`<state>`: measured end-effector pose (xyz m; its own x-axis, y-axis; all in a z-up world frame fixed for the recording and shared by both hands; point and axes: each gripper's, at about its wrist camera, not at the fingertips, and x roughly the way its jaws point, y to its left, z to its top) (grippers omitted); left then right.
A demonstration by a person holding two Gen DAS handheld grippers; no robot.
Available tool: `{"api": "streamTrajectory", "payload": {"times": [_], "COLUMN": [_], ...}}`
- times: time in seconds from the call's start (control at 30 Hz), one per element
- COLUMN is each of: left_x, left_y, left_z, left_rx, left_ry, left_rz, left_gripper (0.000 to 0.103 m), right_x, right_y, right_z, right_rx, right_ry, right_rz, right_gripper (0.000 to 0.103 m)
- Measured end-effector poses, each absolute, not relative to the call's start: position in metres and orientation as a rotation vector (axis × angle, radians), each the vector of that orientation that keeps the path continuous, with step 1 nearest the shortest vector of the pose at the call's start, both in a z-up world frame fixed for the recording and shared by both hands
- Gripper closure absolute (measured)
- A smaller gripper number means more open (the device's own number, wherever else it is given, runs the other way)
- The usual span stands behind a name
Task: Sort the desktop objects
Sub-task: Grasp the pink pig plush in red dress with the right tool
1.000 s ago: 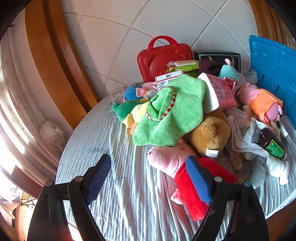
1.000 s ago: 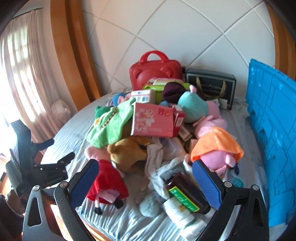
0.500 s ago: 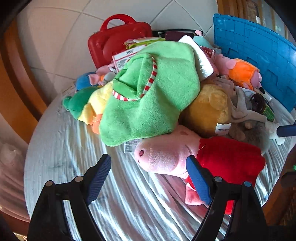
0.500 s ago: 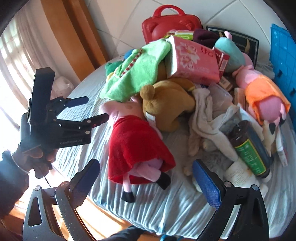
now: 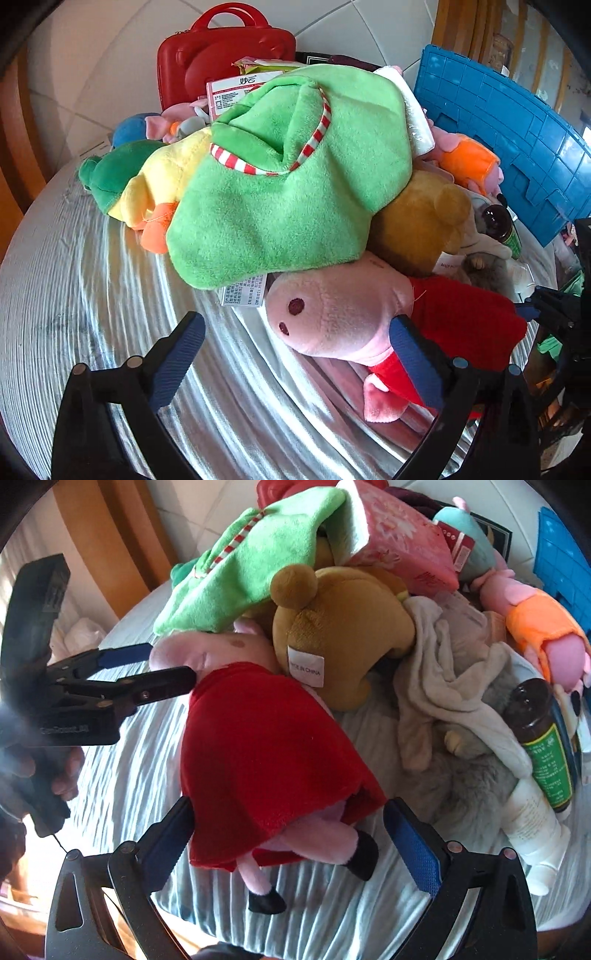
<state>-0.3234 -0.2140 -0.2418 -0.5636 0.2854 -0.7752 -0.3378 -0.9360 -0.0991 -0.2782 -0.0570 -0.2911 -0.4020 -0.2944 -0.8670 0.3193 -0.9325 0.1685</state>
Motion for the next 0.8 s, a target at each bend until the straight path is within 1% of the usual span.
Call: {"api": "streamTrajectory", "payload": {"times": [0.17, 0.2, 0.23, 0.27, 0.3, 0.33, 0.4, 0.47, 0.5, 0.53, 0.6, 0.8], "left_x": [-0.327, -0.332, -0.337, -0.340, -0.342, -0.343, -0.342, -0.340, -0.340, -0.339, -0.335, -0.320], "left_y": [-0.211, -0.209, -0.207, -0.207, -0.207, -0.206, -0.203, -0.202, -0.202, -0.201, -0.199, -0.190], "left_z": [-0.245, -0.247, -0.248, -0.249, -0.250, -0.251, -0.248, -0.244, -0.242, -0.239, -0.233, -0.212], "left_rx": [-1.205, -1.200, -1.186, -1.170, -1.154, -1.152, -1.151, -1.157, -1.162, -1.163, -1.156, -1.125], "left_ry": [0.129, 0.113, 0.079, 0.036, -0.020, -0.072, -0.053, -0.049, -0.052, -0.053, -0.040, -0.001], "left_rz": [2.478, 2.460, 2.438, 2.403, 2.352, 2.302, 2.311, 2.315, 2.317, 2.320, 2.325, 2.314], "left_gripper": [0.001, 0.002, 0.005, 0.016, 0.025, 0.038, 0.042, 0.049, 0.050, 0.052, 0.053, 0.054], "right_x": [-0.285, -0.285, -0.285, -0.285, -0.286, -0.286, -0.287, -0.286, -0.286, -0.285, -0.282, -0.262], "right_y": [-0.062, -0.065, -0.066, -0.067, -0.067, -0.065, -0.058, -0.056, -0.055, -0.052, -0.047, -0.037], "right_z": [-0.301, -0.304, -0.305, -0.306, -0.308, -0.311, -0.312, -0.310, -0.308, -0.306, -0.301, -0.281], "right_rx": [1.448, 1.455, 1.457, 1.461, 1.470, 1.478, 1.494, 1.498, 1.501, 1.506, 1.503, 1.470], "right_ry": [0.038, 0.051, 0.065, 0.078, 0.093, 0.091, 0.033, 0.023, 0.009, -0.023, -0.067, -0.045], "right_rz": [-2.335, -2.328, -2.331, -2.336, -2.344, -2.355, -2.360, -2.355, -2.351, -2.342, -2.332, -2.372], "right_gripper": [0.001, 0.001, 0.001, 0.002, 0.012, 0.016, 0.024, 0.028, 0.031, 0.032, 0.035, 0.036]}}
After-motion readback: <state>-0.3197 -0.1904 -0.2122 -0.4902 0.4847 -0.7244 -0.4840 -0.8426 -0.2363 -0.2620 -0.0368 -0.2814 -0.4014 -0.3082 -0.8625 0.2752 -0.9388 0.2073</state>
